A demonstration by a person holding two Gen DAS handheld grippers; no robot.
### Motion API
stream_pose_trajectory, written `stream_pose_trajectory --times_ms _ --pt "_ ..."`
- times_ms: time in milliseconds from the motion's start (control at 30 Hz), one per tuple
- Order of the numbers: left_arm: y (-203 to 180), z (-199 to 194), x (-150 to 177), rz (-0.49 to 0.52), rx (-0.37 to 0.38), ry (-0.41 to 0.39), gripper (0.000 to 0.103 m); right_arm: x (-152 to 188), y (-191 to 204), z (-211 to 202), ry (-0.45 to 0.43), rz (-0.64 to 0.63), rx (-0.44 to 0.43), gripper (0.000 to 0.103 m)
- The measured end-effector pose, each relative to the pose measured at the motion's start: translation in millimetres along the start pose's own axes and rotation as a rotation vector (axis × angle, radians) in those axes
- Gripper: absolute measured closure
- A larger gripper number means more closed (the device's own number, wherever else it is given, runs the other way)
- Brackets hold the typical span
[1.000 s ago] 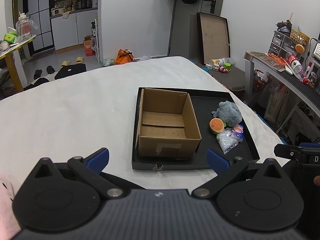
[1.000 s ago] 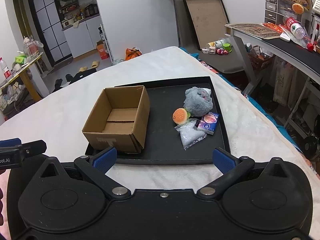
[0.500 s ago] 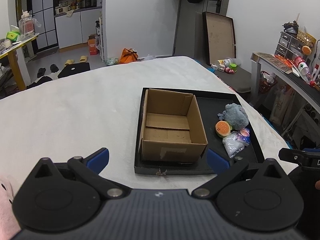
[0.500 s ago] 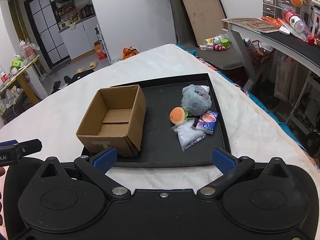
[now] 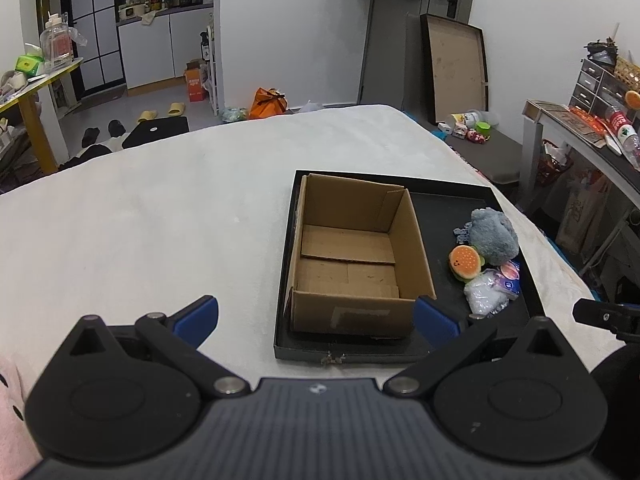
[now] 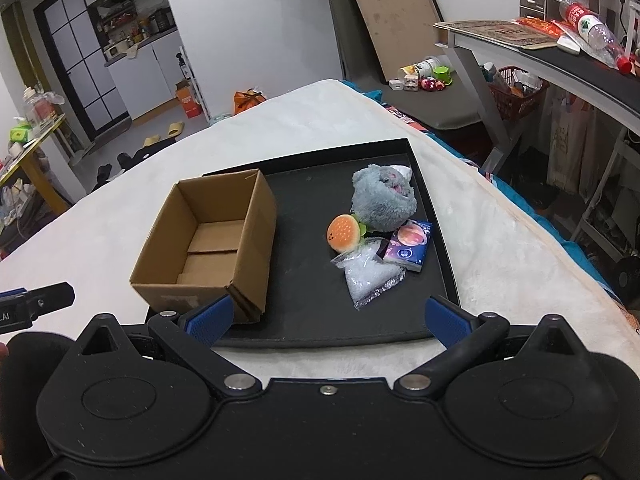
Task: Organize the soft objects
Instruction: 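Reach the right gripper to the grey plush toy and grasp it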
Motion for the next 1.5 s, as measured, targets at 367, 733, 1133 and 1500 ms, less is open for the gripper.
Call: stream_pose_trajectory --times_ms 367,733,1133,1500 --pt "0 26 -16 -0.017 -0.003 0.013 0.002 -22 -15 25 0.006 0.065 -0.033 0.0" --pt "3 52 -36 -0.032 -0.031 0.013 0.009 -57 -34 58 -0.002 0.148 -0.057 0.0" --pt "10 86 -51 -0.072 -0.057 0.054 0.026 -94 -52 93 0.026 0.208 -0.039 0.0" --pt "12 124 -65 -0.093 -0.093 0.1 0.043 -116 -62 127 0.046 0.234 -0.013 0.0"
Point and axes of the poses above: each gripper's, at about its wrist camera, not at the fingertips, and z roughly the way its jaws point, y to its left, x to its underside, the point moved 5 cm from there along z, roughly the way its jaws point, and after that the axes turned 10 degrees about y, right-handed, at the moved point
